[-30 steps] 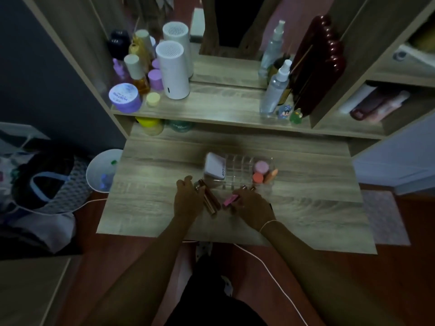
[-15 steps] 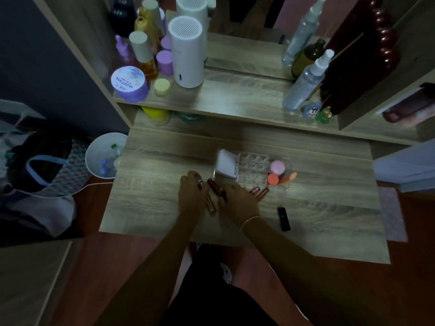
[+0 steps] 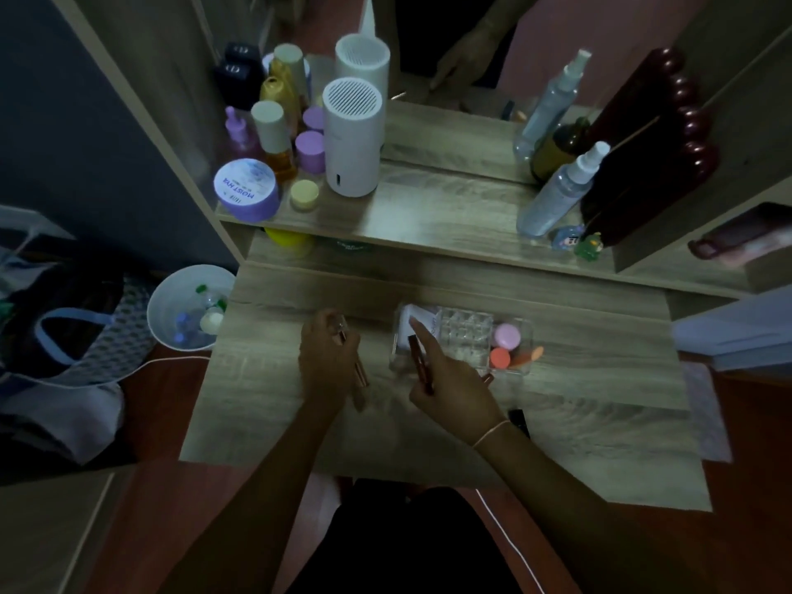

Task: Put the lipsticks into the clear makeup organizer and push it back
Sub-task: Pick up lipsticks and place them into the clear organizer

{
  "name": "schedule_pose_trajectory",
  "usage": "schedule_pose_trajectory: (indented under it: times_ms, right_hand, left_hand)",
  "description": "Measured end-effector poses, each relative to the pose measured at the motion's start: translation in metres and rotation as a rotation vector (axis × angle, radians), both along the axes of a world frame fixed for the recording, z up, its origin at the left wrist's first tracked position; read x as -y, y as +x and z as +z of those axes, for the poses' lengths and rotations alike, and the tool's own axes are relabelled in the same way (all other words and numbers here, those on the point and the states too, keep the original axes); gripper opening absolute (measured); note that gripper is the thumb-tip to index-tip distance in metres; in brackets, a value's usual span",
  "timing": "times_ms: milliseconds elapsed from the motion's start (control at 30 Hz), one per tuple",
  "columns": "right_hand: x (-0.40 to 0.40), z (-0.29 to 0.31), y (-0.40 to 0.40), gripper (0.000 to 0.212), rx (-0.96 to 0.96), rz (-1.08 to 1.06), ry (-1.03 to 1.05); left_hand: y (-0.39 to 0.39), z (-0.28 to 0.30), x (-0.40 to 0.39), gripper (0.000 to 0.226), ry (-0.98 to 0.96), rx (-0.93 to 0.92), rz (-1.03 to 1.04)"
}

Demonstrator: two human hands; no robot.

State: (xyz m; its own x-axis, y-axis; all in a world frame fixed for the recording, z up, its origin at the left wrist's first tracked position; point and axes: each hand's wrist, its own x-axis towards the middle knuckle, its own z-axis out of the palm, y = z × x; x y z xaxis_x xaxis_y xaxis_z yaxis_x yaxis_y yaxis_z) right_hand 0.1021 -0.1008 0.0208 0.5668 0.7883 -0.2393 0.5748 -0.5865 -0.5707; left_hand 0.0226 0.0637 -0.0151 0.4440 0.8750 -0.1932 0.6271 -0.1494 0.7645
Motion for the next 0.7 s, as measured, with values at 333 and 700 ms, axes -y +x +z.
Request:
schedule_pose_trajectory:
  times_ms: [333, 700]
  right_hand:
    - [0.029, 0.018, 0.057, 0.065, 0.049, -0.311, 0.174]
    - [0.014, 0.004, 0.084, 0.019, 0.095, -0.540, 0.316]
  left_hand:
    - [0.078, 0.063, 0.014, 0.035, 0.167, 0.415, -0.299]
    - [0.094, 0.042, 0.034, 0.026, 0.198, 0.355, -0.739]
